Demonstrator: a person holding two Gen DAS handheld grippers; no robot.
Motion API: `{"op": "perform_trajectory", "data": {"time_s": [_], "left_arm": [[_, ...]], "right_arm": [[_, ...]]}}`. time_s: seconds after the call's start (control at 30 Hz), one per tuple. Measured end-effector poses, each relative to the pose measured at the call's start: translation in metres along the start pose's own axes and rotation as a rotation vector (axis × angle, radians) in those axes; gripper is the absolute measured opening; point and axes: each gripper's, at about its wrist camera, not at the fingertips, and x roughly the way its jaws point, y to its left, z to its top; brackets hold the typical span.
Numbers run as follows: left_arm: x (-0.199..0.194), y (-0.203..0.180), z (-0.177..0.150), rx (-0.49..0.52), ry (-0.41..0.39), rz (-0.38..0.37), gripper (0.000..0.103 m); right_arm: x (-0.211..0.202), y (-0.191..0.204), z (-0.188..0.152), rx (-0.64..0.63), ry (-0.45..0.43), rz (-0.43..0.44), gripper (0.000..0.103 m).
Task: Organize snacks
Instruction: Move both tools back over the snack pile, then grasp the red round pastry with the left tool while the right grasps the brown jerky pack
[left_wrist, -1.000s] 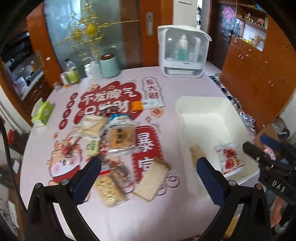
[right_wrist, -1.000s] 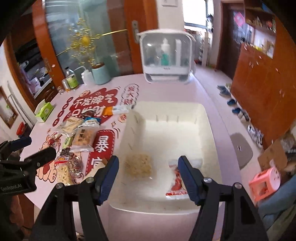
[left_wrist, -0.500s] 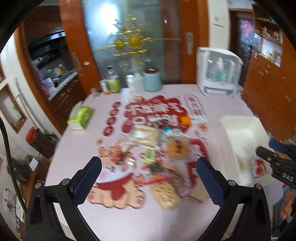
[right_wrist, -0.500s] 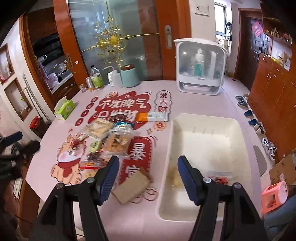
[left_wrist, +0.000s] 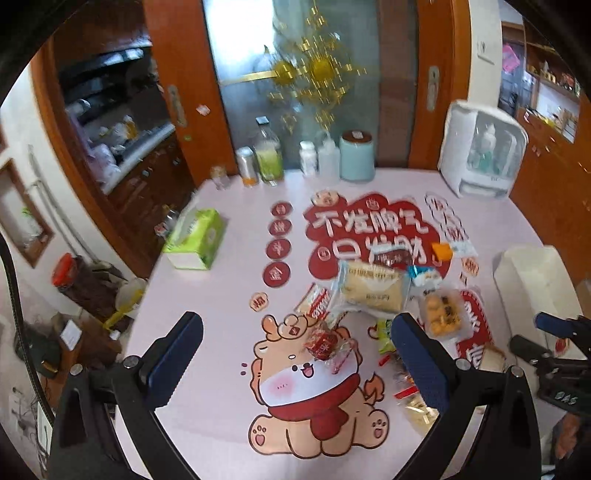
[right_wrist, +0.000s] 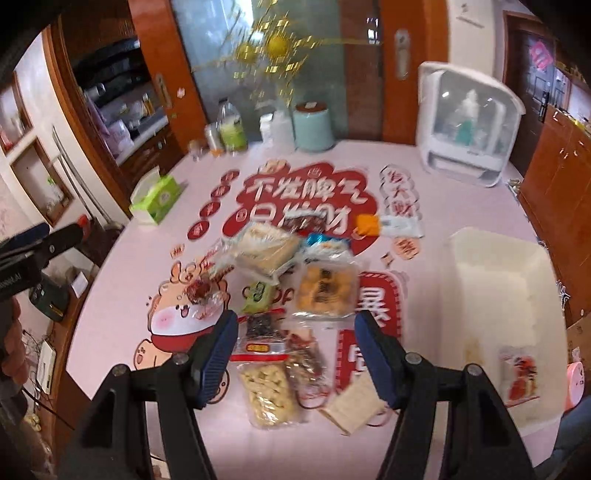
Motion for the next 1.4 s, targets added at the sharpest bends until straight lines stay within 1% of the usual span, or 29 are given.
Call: {"op": "perform_trajectory", "data": {"time_s": [0.1, 0.17, 0.37, 0.5, 0.6, 0.67, 0.83, 0.93, 1.0, 1.03, 1.07, 1.1, 1.13, 1.17, 1.3, 1.4], "left_arm": [[0.041, 0.007, -0.004, 0.036, 0.063, -0.051, 0.102], [0.074, 0.009, -0.009, 0.068, 0.119, -0.083, 0.102], [0.151, -0.003, -0.028, 0.139, 0.265, -0.165, 0.102], [0.193, -0.015, -0.043, 0.202, 0.342, -0.195, 0.102], [0.215, -0.022, -0.049, 0.225, 0.389, -0.204, 0.102], [0.228, -0.025, -0.053, 0.235, 0.414, -0.206, 0.102], [0.248, -0.029, -0.057, 0.237, 0.458, -0.214, 0.102], [0.257, -0.030, -0.061, 0.222, 0.494, -0.226, 0.095], [0.263, -0.030, -0.064, 0.211, 0.515, -0.231, 0.084], [0.264, -0.030, -0.065, 0.200, 0.518, -0.241, 0.084], [0.263, -0.030, -0.064, 0.197, 0.512, -0.244, 0.078], [0.263, -0.030, -0.064, 0.196, 0.508, -0.244, 0.070], [0.262, -0.028, -0.063, 0.193, 0.503, -0.249, 0.065], [0.259, -0.028, -0.062, 0.188, 0.495, -0.254, 0.056], [0.257, -0.022, -0.064, 0.168, 0.506, -0.256, 0.054], [0.244, -0.015, -0.068, 0.155, 0.499, -0.251, 0.054]], "right_arm": [[0.036, 0.014, -0.002, 0.007, 0.065, 0.006, 0.066], [0.062, 0.021, -0.005, 0.015, 0.120, 0.002, 0.066], [0.125, 0.032, -0.017, 0.021, 0.251, 0.011, 0.065], [0.155, 0.032, -0.021, 0.038, 0.311, 0.011, 0.064], [0.173, 0.032, -0.024, 0.043, 0.349, 0.008, 0.064], [0.181, 0.033, -0.025, 0.047, 0.358, 0.036, 0.064], [0.190, 0.036, -0.023, 0.049, 0.366, 0.053, 0.064], [0.196, 0.036, -0.019, 0.061, 0.373, 0.070, 0.064], [0.198, 0.041, -0.018, 0.039, 0.366, 0.059, 0.063], [0.199, 0.044, -0.016, 0.029, 0.361, 0.062, 0.056], [0.199, 0.048, -0.016, 0.016, 0.355, 0.066, 0.052], [0.200, 0.052, -0.015, 0.010, 0.355, 0.068, 0.051], [0.200, 0.055, -0.015, 0.005, 0.348, 0.074, 0.049], [0.200, 0.055, -0.014, 0.008, 0.342, 0.076, 0.047], [0.195, 0.056, -0.016, 0.017, 0.329, 0.087, 0.046], [0.181, 0.056, -0.016, 0.020, 0.298, 0.107, 0.045]]}}
